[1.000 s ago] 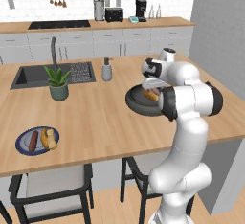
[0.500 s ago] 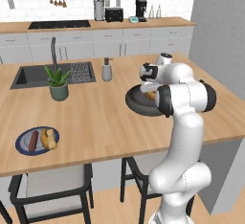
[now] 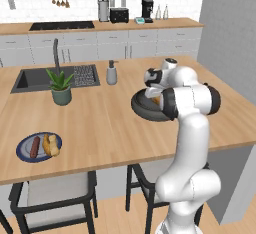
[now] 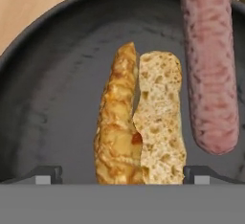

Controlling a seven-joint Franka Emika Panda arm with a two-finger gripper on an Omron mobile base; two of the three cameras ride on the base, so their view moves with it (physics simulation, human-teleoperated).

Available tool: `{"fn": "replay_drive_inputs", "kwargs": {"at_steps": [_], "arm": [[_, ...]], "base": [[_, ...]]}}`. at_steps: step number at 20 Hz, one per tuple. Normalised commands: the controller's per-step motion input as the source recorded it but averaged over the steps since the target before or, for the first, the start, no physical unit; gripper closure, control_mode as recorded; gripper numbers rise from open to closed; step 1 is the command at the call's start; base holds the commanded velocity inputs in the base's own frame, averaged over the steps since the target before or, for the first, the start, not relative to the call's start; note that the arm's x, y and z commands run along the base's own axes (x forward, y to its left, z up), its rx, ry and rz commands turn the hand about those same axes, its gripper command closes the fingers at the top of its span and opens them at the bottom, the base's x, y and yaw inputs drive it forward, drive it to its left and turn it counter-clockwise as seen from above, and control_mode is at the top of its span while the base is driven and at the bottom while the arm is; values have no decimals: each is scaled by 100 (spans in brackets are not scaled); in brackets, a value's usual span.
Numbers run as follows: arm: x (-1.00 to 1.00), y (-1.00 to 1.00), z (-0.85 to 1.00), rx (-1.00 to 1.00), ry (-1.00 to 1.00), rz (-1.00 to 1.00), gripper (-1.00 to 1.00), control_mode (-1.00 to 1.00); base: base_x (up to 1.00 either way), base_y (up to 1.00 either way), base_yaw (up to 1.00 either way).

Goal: Place one bun and one sausage from the bowl on each plate.

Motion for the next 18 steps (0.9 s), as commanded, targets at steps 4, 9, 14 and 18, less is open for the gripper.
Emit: {"fn": "replay_drive_inputs", "kwargs": {"at_steps": [4,9,14,18], "arm": [[12,0,-19,0,0,0,100,-100],[0,0,-5,0,0,0,100,-100],[-1,0,0,0,0,0,100,-100],[-54,0,31,0,0,0,100,-100]], "base": [[0,0,0],[0,0,0],[0,0,0],[0,0,0]]}}
